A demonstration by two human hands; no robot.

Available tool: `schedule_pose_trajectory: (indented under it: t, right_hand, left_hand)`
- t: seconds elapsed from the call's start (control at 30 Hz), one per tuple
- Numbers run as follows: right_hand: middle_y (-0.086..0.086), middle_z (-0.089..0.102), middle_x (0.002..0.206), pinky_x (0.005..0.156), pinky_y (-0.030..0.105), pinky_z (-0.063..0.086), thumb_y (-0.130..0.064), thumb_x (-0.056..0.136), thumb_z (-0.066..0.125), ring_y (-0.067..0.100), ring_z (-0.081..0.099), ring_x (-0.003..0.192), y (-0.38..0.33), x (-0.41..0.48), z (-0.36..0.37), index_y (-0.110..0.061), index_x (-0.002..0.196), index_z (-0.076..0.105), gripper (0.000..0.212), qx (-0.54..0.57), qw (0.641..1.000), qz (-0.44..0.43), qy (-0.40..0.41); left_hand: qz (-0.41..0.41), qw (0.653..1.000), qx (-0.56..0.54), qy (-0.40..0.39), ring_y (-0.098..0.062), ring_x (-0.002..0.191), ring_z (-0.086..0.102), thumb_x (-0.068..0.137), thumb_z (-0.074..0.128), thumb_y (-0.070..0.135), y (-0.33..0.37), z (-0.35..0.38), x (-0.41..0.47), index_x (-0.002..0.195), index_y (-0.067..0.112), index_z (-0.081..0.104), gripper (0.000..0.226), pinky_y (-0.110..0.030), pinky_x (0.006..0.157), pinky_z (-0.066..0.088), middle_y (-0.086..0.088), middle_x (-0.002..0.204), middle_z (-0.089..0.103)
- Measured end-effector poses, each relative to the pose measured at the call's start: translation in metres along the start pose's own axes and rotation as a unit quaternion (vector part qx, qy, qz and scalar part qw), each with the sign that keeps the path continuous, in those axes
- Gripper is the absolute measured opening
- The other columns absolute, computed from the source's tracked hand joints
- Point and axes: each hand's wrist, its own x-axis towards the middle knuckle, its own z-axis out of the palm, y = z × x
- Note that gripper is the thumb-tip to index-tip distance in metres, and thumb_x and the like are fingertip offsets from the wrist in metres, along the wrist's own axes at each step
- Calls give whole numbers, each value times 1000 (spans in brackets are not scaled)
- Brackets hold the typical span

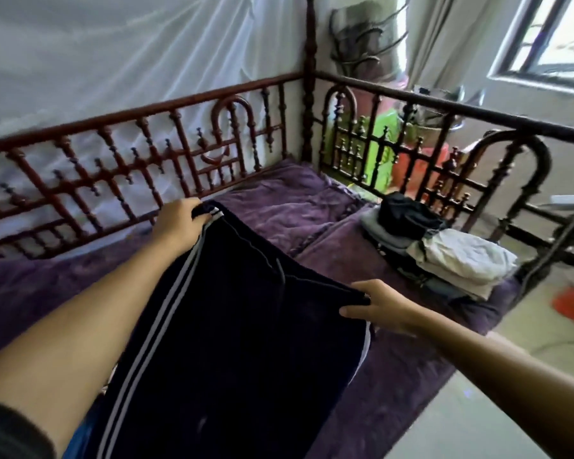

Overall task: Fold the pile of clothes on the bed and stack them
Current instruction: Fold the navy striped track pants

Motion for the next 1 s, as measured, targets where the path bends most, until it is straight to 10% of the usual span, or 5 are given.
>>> schedule_pose_trajectory:
  t: [0.17, 0.3, 0.4, 0.73, 1.0]
  right_hand:
    - [8, 73, 86, 70, 51, 57, -29, 84, 73, 29, 70, 80, 87, -7, -61, -18, 91, 69, 14, 29, 988, 91, 124]
    - [-1, 68, 70, 50, 31, 52, -27, 84, 73, 17, 64, 61, 164, 3, -104, -22, 84, 67, 8, 32, 966, 152, 207]
    - [0, 70, 77, 66, 35, 54, -27, 84, 73, 16, 65, 72, 236, 29, -134, -18, 89, 69, 12, 8, 953, 202, 225]
    - [1, 68, 98, 75, 37, 52, -45, 85, 65, 25, 63, 95, 451, 138, -142, -25, 107, 63, 30, -82, 931, 346, 88]
    - [1, 48, 132, 80, 35, 48, -38, 89, 51, 25, 44, 122, 452, 202, -124, -29, 136, 42, 49, -340, 909, 233, -60]
  left_hand:
    - [88, 993, -68, -38, -36, 88, 62, 90, 64, 17, 100, 98, 60, 94, 2, 66, 16, -32, 64, 32, -21, 92, 68]
    - [113, 986, -86, -87, -35, 91, 62, 89, 64, 20, 170, 184, 96, 91, 5, 65, 15, -36, 67, 38, -18, 93, 69]
    - [106, 983, -82, -128, -36, 89, 62, 88, 65, 20, 210, 260, 120, 86, 6, 65, 14, -33, 64, 33, -19, 90, 69]
    - [-44, 963, -62, -259, -31, 105, 60, 91, 58, 18, 240, 518, 153, 115, 13, 65, 25, -35, 87, 44, -12, 110, 66]
    - [-210, 942, -11, -263, -32, 108, 56, 92, 58, 16, 136, 500, 88, 121, 9, 59, 30, -40, 91, 45, -13, 117, 58]
